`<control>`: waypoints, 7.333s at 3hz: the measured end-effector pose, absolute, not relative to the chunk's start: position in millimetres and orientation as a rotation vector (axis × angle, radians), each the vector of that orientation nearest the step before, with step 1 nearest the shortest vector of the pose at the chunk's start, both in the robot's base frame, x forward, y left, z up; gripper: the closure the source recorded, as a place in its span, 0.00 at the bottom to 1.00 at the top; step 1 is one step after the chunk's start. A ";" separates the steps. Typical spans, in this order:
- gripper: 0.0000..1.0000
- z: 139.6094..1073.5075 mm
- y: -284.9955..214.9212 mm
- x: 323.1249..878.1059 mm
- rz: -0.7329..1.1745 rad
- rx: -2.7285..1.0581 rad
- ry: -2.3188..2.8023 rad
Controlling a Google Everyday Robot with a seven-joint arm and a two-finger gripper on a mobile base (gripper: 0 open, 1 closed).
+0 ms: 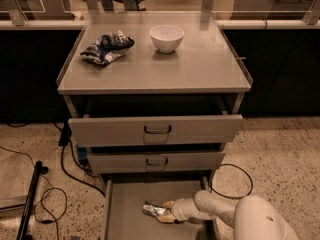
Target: Pick redbull can from bottom drawer and place on counter
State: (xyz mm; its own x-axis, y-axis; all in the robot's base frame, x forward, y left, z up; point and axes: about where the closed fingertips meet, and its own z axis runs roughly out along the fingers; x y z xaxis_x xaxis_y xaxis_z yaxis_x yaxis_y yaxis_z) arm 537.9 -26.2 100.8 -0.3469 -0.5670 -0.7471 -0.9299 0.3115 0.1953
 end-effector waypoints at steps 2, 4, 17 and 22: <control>1.00 118.8 -37.5 536.3 0.856 -1.332 2.020; 1.00 223.1 -78.3 528.5 0.819 -1.335 1.858; 1.00 801.2 -220.1 560.1 0.248 -1.533 1.587; 1.00 886.9 -186.4 611.5 0.200 -1.575 1.450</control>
Offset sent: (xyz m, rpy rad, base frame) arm 0.0004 -0.0240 0.0315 -0.0010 0.0050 0.0129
